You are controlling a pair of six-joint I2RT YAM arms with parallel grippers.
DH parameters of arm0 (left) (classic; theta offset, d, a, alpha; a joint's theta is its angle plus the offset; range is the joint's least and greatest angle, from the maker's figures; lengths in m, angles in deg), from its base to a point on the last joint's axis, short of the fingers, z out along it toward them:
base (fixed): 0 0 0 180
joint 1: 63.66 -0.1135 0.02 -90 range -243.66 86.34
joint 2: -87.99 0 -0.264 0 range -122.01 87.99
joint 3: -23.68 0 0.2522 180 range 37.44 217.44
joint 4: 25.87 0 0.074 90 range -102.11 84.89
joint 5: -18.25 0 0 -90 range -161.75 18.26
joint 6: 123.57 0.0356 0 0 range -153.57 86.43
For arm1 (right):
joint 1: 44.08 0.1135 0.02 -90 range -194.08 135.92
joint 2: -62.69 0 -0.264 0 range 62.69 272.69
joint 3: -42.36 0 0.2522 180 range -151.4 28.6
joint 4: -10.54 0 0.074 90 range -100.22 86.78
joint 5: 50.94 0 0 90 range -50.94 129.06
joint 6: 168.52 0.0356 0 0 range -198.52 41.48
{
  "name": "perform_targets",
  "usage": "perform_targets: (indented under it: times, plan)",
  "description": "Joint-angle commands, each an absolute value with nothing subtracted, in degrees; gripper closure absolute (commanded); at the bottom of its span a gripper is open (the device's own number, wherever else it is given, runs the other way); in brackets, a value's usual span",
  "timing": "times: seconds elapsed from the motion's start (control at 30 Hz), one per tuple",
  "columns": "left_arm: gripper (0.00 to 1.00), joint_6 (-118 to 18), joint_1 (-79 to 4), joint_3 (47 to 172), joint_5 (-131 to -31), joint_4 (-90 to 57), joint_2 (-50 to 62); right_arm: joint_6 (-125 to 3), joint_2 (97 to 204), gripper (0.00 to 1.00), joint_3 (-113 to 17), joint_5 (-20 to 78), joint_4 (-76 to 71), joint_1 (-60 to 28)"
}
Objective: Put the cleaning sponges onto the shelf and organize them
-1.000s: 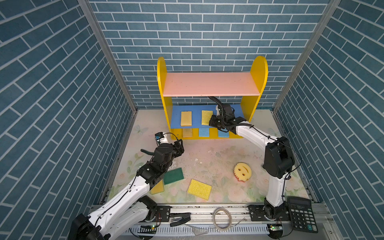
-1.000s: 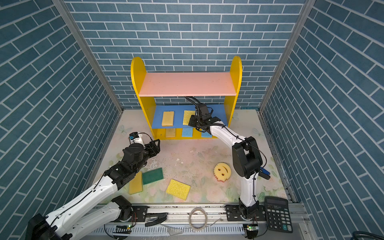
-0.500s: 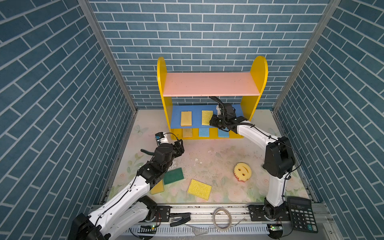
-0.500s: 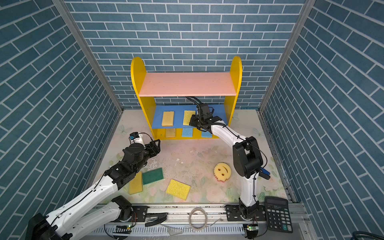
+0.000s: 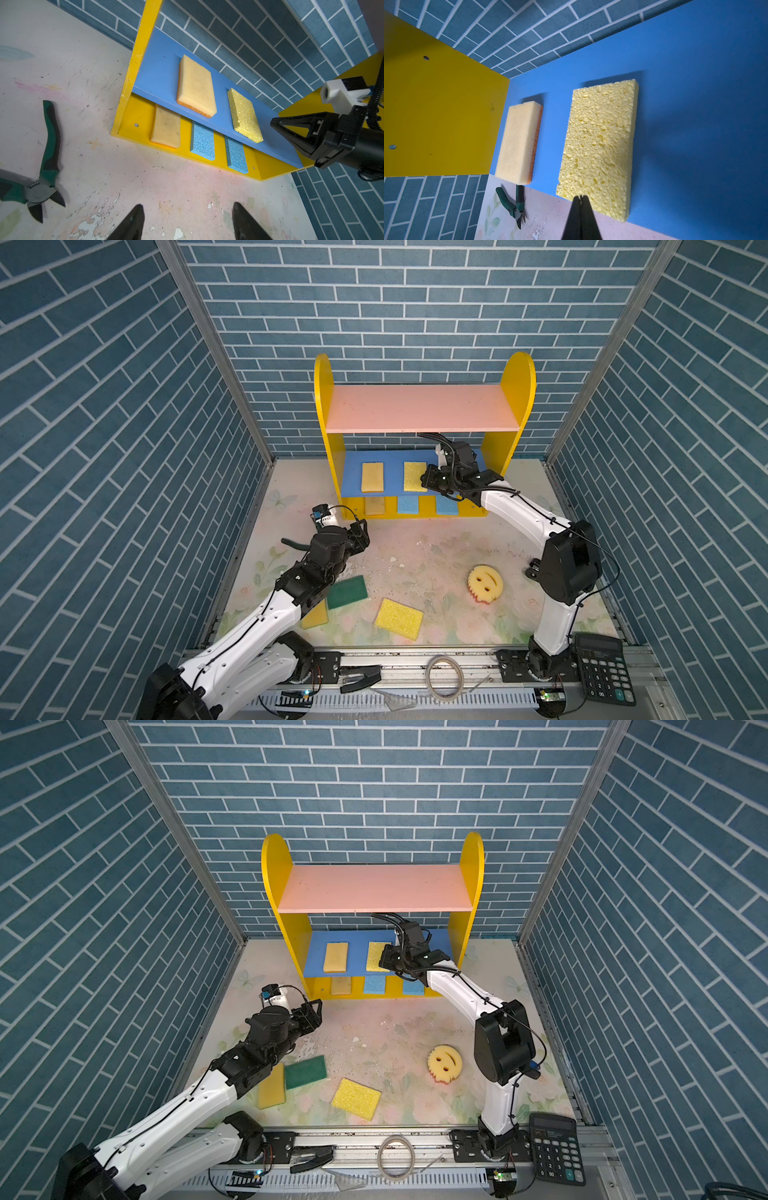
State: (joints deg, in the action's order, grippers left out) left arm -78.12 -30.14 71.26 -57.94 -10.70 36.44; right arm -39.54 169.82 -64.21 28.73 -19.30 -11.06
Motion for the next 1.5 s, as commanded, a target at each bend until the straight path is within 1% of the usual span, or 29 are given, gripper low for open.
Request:
perform_targets:
  times: [0.0,0.13,0.27,0.43,0.67,0.83,1.0,1.07,1.27,1.47]
  plan:
    - [0.32,-77.9,-30.0,72.3,-58.3,-11.7,36.3,-40.1,166.5,0.99,-64.5,27.9,-18.8,-10.6]
    - [0.31,-77.5,-30.1,72.6,-58.1,-11.1,36.6,-39.7,164.9,0.99,-63.0,28.2,-19.8,-9.2]
    - [0.31,-77.0,-30.1,73.6,-57.1,-8.5,37.3,-42.4,161.4,0.99,-60.0,32.9,-22.6,-5.9]
    - [0.31,-77.1,-30.2,73.6,-56.9,-6.9,38.0,-42.4,157.4,0.99,-54.3,36.8,-23.2,-3.2]
    - [0.31,-77.3,-30.2,73.1,-56.2,-4.7,40.6,-39.8,151.1,1.0,-44.3,43.7,-18.2,-2.2]
    - [0.3,-76.4,-30.3,72.5,-54.0,-3.6,42.4,-37.8,146.3,1.0,-37.4,49.6,-15.6,-3.1]
    - [0.3,-74.0,-30.6,75.2,-54.0,-0.7,41.3,-33.5,144.0,1.0,-33.3,48.0,-14.4,-5.5]
    - [0.3,-73.6,-30.6,75.2,-53.5,-0.4,41.5,-31.5,144.4,1.0,-31.9,45.6,-13.1,-6.5]
    - [0.29,-74.0,-30.7,73.4,-51.9,-1.9,43.5,-31.2,148.0,1.0,-35.2,42.2,-14.8,-7.2]
    - [0.28,-72.5,-31.0,76.7,-52.9,-0.6,40.6,-28.9,149.3,1.0,-34.5,40.9,-11.4,-7.4]
